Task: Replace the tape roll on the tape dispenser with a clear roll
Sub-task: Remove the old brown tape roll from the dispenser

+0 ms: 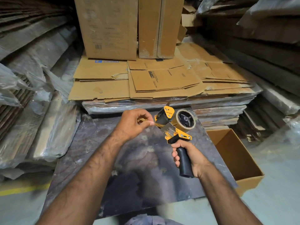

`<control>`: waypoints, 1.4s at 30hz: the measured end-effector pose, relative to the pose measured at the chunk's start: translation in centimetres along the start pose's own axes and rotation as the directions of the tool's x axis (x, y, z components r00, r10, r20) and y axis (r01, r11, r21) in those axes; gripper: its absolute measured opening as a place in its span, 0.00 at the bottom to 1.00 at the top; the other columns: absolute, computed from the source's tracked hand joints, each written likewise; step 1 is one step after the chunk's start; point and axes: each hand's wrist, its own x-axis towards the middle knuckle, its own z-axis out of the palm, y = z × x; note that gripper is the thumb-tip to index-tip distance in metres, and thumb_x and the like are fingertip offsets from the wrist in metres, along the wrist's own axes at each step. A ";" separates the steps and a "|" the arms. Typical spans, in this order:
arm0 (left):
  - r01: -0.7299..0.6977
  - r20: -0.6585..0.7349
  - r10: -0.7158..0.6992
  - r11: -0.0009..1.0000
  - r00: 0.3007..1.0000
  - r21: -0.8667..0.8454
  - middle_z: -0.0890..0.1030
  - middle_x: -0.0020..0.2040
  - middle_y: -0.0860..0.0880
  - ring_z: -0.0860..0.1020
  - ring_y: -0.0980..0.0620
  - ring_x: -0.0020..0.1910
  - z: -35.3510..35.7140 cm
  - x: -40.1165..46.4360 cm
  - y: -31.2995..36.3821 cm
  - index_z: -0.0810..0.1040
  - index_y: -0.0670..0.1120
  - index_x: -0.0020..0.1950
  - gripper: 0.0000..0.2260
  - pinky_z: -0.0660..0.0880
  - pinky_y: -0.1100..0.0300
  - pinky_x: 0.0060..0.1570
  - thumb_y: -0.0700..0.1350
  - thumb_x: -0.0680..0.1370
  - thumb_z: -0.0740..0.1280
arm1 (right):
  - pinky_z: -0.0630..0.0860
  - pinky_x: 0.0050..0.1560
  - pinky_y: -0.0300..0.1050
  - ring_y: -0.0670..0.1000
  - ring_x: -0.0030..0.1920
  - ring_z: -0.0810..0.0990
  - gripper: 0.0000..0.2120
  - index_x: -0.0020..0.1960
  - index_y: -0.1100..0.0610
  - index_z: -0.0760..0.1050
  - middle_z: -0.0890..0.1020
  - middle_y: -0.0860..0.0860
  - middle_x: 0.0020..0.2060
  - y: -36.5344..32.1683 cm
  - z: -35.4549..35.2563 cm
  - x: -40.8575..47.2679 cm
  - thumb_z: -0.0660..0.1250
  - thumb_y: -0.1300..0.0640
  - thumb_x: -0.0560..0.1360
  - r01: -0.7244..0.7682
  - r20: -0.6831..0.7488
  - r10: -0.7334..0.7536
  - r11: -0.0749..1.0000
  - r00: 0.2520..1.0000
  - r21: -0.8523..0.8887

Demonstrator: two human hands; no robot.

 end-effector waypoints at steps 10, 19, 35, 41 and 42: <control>0.215 0.029 -0.245 0.781 0.969 -0.587 0.83 0.51 0.43 0.83 0.51 0.43 0.7 4.2 2.1 0.83 0.43 0.48 0.07 0.81 0.58 0.43 0.40 0.73 0.78 | 0.70 0.19 0.36 0.45 0.19 0.70 0.06 0.32 0.57 0.74 0.75 0.50 0.25 -1.9 -1.9 -0.6 0.71 0.58 0.63 0.002 0.155 -0.009 0.999 0.988 0.049; -0.046 -0.169 0.005 0.971 0.986 -0.236 0.81 0.34 0.45 0.74 0.55 0.34 3.6 2.6 5.3 0.83 0.44 0.41 0.06 0.71 0.59 0.35 0.44 0.77 0.75 | 0.71 0.22 0.35 0.46 0.21 0.72 0.07 0.33 0.57 0.74 0.76 0.51 0.26 -2.9 -2.9 -0.4 0.68 0.59 0.69 -0.009 0.064 0.004 0.996 0.998 0.084; -0.058 0.025 0.052 0.912 0.998 0.407 0.68 0.46 0.52 0.71 0.50 0.47 6.1 1.2 5.2 0.83 0.48 0.44 0.07 0.74 0.50 0.44 0.40 0.73 0.66 | 0.71 0.22 0.35 0.45 0.21 0.72 0.11 0.34 0.58 0.73 0.77 0.51 0.25 -3.6 -1.8 1.4 0.64 0.60 0.75 0.010 0.054 -0.013 0.998 0.998 0.056; -0.084 0.021 0.081 0.960 0.996 0.267 0.69 0.47 0.54 0.72 0.51 0.51 6.5 0.0 4.3 0.82 0.51 0.45 0.11 0.74 0.44 0.52 0.40 0.67 0.65 | 0.71 0.22 0.35 0.46 0.20 0.71 0.10 0.34 0.57 0.72 0.76 0.50 0.24 -5.8 -3.7 1.1 0.64 0.60 0.75 0.077 -0.012 -0.076 0.992 0.997 0.103; -0.080 -0.034 0.091 0.969 0.995 0.235 0.70 0.49 0.53 0.73 0.50 0.52 6.6 0.1 4.1 0.81 0.50 0.48 0.11 0.75 0.44 0.52 0.40 0.68 0.66 | 0.71 0.22 0.35 0.46 0.20 0.71 0.11 0.34 0.57 0.72 0.76 0.50 0.24 -5.8 -3.8 0.9 0.64 0.60 0.75 0.070 -0.003 -0.070 0.993 0.998 0.092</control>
